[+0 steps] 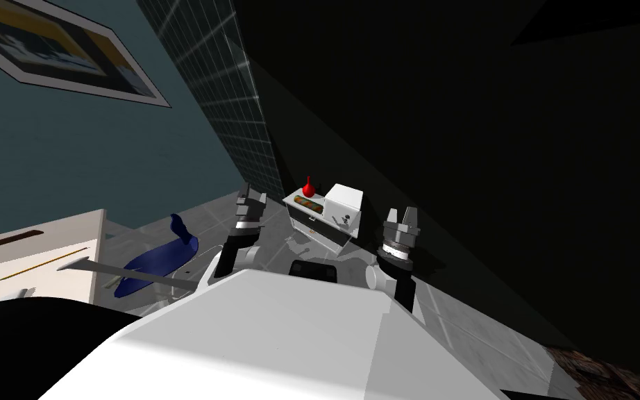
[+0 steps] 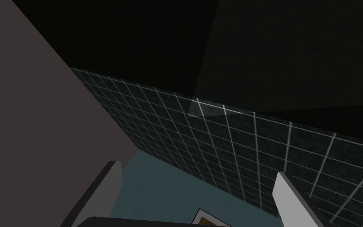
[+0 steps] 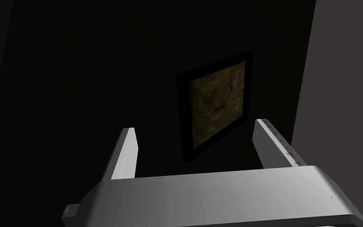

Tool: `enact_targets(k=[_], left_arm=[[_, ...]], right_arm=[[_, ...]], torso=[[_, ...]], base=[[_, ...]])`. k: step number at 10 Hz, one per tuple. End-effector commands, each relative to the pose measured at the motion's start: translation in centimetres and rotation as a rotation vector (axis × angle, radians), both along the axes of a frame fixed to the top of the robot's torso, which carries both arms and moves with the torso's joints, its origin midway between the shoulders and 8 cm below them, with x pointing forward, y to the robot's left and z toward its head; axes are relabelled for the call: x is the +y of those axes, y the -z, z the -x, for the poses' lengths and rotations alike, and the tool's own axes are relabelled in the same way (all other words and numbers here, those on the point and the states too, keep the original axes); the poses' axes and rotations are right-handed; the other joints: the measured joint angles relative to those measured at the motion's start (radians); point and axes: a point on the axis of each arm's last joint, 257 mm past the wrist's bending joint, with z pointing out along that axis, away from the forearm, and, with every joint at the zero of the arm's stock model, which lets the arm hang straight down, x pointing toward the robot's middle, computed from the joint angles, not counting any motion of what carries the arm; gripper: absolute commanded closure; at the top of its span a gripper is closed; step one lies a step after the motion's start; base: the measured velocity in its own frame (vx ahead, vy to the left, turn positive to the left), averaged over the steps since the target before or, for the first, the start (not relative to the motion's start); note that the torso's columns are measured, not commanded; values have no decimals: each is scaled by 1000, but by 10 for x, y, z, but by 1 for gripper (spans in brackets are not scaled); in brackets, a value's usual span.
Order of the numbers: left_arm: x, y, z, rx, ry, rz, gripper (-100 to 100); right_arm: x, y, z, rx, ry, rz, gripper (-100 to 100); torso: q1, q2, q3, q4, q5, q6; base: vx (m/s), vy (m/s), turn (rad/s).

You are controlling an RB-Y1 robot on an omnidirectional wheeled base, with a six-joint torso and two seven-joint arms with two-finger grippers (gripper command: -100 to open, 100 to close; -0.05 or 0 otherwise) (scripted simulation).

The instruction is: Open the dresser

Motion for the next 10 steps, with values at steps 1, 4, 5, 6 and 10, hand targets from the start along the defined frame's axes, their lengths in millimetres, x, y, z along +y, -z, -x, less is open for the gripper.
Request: enact_targets(k=[1,4,5,6,10], left_arm=[[0,0,0,0,0,0,0],[0,0,0,0,0,0,0],[0,0,0,0,0,0,0],[0,0,0,0,0,0,0],[-4,7,-4,12,16,-33,-100]], right_arm=[[0,0,0,0,0,0,0],[0,0,0,0,0,0,0],[0,0,0,0,0,0,0],[0,0,0,0,0,0,0],[0,0,0,0,0,0,0]], torso=[[0,40,-82,41,0,0],[0,248,-497,249,0,0],[0,322,-644,322,0,0],[0,396,-792,396,0,0],[0,691,-1382,691,0,0]], base=[[0,0,0],[0,0,0],[0,0,0],[0,0,0],[5,-1,-4]])
